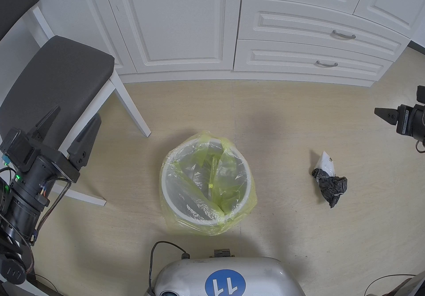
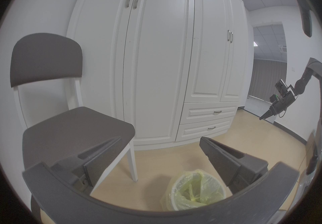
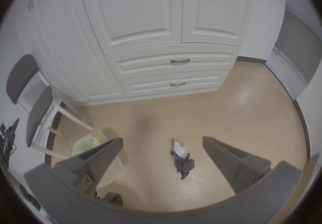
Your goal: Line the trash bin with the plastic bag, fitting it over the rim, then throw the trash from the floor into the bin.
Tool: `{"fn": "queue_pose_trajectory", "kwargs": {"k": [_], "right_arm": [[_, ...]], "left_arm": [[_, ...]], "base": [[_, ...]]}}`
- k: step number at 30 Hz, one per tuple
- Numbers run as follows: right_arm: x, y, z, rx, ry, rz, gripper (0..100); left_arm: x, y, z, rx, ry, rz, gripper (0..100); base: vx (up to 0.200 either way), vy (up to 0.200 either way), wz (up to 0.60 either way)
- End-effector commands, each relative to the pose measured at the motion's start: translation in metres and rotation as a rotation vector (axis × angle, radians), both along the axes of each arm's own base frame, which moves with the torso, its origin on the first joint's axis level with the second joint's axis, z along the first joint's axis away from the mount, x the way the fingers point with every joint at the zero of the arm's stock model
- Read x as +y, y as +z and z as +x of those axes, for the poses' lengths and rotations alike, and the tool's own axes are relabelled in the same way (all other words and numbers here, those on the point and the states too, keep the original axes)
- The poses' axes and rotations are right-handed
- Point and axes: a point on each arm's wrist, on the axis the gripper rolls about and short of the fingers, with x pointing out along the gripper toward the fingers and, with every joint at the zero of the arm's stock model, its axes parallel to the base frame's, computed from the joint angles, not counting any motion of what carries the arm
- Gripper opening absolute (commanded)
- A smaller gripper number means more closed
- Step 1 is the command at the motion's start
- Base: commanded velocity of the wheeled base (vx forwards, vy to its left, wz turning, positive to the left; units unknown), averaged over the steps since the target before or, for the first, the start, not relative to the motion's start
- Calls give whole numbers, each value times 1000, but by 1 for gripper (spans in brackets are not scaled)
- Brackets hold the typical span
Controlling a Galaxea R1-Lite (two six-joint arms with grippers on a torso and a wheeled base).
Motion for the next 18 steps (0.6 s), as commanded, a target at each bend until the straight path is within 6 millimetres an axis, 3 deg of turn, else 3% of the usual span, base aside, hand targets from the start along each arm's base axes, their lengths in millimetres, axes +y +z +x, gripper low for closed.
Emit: {"fn": "queue_pose_trajectory", "kwargs": {"k": [1,9,18], "right_arm": [[-9,-26,20,102,-34,7,100],[-20,-54,54,253,-36,-91,100],[-52,-110,130,455,-107,-32,100]], "left_arm": [[7,4,-5,-41,38,27,100],[13,18,-16,-123,69,46,100],[13,18,-16,-132,83,66,100]], "base": [[0,0,0],[0,0,0],[0,0,0]]}}
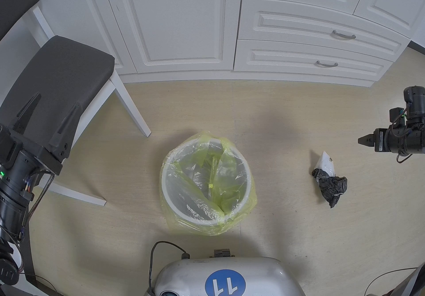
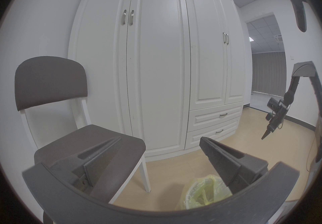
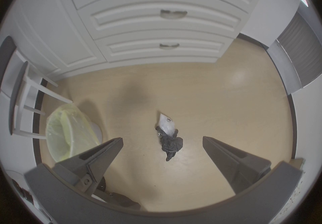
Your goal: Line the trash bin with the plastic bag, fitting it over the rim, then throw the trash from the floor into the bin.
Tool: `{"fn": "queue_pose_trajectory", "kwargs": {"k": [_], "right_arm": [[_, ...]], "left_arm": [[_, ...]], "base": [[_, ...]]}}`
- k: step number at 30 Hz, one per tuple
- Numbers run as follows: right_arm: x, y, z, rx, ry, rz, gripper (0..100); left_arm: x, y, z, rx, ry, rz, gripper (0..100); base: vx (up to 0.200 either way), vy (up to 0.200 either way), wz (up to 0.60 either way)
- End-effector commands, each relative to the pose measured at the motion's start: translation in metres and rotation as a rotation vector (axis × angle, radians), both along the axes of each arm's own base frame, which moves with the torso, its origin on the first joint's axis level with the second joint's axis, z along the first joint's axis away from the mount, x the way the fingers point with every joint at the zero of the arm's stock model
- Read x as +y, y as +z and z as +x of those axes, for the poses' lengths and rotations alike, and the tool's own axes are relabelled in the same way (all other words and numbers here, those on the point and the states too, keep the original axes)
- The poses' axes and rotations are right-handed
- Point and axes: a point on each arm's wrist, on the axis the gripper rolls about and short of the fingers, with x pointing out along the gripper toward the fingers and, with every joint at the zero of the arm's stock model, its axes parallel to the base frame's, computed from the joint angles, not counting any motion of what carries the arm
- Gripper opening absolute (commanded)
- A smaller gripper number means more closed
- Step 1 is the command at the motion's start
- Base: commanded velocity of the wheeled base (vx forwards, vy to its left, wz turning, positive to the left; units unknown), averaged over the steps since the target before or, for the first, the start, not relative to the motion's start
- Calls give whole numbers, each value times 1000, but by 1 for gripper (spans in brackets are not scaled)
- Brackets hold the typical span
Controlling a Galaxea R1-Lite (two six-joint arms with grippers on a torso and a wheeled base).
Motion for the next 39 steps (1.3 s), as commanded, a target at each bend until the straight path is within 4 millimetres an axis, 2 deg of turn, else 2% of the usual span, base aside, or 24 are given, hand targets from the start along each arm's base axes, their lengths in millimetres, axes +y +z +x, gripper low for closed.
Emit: {"fn": "queue_pose_trajectory", "kwargs": {"k": [1,2,6,13,18,26,31,36,39], "right_arm": [[-23,-48,51,142,-59,35,100],[-25,-58,62,165,-75,54,100],[-30,-77,79,202,-97,78,100],[-38,-103,98,248,-117,93,100],[-39,-112,101,267,-122,101,100],[-58,-152,113,296,-88,178,100],[-71,-170,118,308,-63,240,100],[-76,-179,122,320,-72,247,100],[-79,-195,127,346,-81,249,100]], "left_arm": [[1,3,-2,-18,7,2,100],[1,4,-3,-22,7,0,100],[1,3,-2,-18,7,2,100],[1,3,-2,-22,7,-1,100],[2,4,-3,-28,10,-3,100],[2,6,-2,-34,11,-7,100],[2,8,-2,-42,9,-13,100],[2,9,-2,-46,9,-15,100],[2,10,-3,-53,9,-19,100]], "base": [[0,0,0],[0,0,0],[0,0,0],[0,0,0],[0,0,0],[0,0,0],[0,0,0],[0,0,0],[0,0,0]]}}
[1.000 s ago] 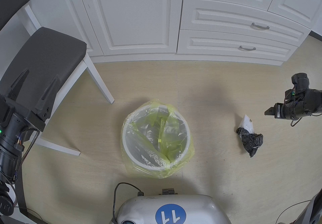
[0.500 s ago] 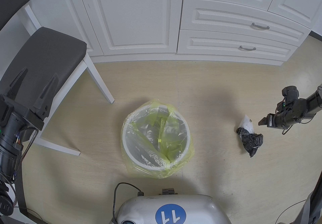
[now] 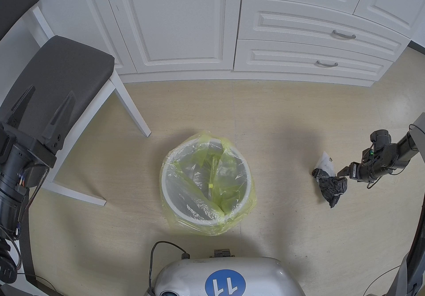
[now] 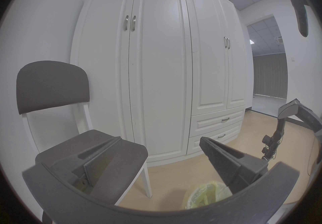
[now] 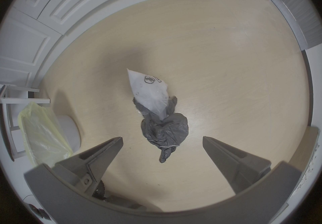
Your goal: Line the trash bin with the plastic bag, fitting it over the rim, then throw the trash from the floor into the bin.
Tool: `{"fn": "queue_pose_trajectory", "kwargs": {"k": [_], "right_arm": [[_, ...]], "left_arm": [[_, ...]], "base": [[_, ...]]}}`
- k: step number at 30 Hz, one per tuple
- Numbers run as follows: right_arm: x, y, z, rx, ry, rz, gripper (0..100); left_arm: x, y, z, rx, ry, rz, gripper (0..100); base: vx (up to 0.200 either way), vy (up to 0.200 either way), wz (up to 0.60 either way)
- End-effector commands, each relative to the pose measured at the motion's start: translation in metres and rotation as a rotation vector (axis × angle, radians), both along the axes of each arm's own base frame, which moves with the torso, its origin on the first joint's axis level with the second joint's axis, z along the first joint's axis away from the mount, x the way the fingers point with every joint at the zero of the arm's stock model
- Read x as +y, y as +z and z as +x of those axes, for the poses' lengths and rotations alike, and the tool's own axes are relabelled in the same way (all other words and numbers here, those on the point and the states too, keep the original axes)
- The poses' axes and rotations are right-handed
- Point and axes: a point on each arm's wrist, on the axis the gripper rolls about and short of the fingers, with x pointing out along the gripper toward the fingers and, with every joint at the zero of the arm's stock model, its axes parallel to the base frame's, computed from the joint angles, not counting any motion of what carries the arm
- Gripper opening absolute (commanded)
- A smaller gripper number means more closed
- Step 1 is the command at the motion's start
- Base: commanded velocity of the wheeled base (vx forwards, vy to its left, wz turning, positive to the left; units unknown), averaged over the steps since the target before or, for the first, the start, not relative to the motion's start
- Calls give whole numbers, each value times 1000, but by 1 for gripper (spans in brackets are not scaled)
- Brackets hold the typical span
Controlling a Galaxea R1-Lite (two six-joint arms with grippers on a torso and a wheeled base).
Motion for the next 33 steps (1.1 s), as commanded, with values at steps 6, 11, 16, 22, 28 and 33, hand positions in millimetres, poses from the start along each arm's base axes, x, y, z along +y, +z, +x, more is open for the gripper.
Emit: {"fn": "queue_pose_trajectory", "kwargs": {"k": [6,11,16,22,28,33], "right_arm": [[-7,-43,14,63,-20,11,100],[-7,-56,22,39,-47,27,100],[-5,-71,27,39,-49,34,100],[-2,-86,35,1,-43,26,100],[19,-96,50,-130,-83,29,100],[31,-96,56,-178,-96,67,100]], "left_arm": [[1,9,-5,-44,-9,-21,100],[2,11,-7,-55,-12,-24,100],[1,11,-7,-52,-14,-23,100],[1,10,-7,-47,-16,-23,100],[1,8,-6,-41,-16,-20,100],[1,8,-6,-41,-14,-20,100]], "base": [[0,0,0],[0,0,0],[0,0,0],[0,0,0],[0,0,0],[0,0,0]]}}
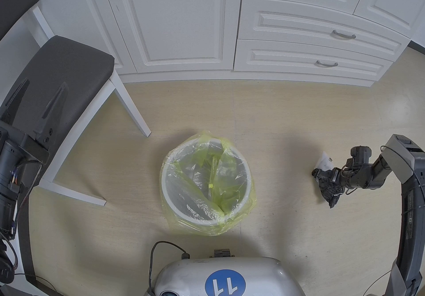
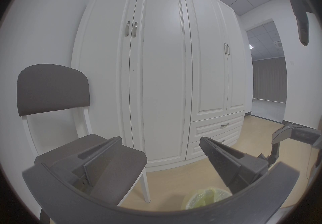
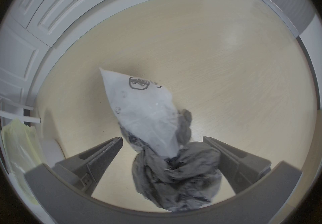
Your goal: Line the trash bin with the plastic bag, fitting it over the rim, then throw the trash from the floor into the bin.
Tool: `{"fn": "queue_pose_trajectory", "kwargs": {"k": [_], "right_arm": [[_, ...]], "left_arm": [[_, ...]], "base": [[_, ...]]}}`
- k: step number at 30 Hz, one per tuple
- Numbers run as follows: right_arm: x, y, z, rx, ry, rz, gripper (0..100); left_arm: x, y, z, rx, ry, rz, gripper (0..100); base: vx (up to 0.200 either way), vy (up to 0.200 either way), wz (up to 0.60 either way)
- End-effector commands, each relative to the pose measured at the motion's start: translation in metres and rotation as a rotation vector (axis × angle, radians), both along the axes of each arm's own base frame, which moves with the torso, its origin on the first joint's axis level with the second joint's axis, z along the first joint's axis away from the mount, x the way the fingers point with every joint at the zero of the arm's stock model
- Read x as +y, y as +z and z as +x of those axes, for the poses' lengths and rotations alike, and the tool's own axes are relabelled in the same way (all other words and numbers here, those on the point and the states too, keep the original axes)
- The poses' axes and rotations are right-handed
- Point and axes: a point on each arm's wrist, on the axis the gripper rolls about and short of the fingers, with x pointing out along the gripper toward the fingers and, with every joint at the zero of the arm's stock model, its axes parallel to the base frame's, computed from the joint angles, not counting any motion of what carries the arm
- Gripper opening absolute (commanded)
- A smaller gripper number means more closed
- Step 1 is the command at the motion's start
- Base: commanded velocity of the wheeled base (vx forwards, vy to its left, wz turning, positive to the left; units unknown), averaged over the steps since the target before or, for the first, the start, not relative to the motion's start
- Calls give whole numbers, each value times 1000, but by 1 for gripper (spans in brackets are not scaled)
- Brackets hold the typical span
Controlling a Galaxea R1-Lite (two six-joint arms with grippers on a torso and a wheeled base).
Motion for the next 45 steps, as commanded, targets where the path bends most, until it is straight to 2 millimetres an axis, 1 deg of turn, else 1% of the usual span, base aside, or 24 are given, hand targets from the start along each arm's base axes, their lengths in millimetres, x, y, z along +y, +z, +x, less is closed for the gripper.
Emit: {"fn": "queue_pose_trajectory", "kwargs": {"k": [1,4,8,22,23,45], "right_arm": [[16,-11,3,2,14,19,100],[25,-12,5,-5,13,42,100],[31,-12,7,-9,12,55,100],[33,-13,13,-11,-7,68,100],[33,-13,13,-11,-7,68,0],[33,-15,12,-13,-27,77,0]], "left_arm": [[0,0,0,2,0,0,100],[0,0,0,1,0,0,100],[0,0,0,1,0,0,100],[0,0,0,-1,1,1,100],[0,0,0,-1,1,1,100],[0,-4,1,15,3,11,100]], "base": [[0,0,0],[0,0,0],[0,0,0],[0,0,0],[0,0,0],[0,0,0]]}}
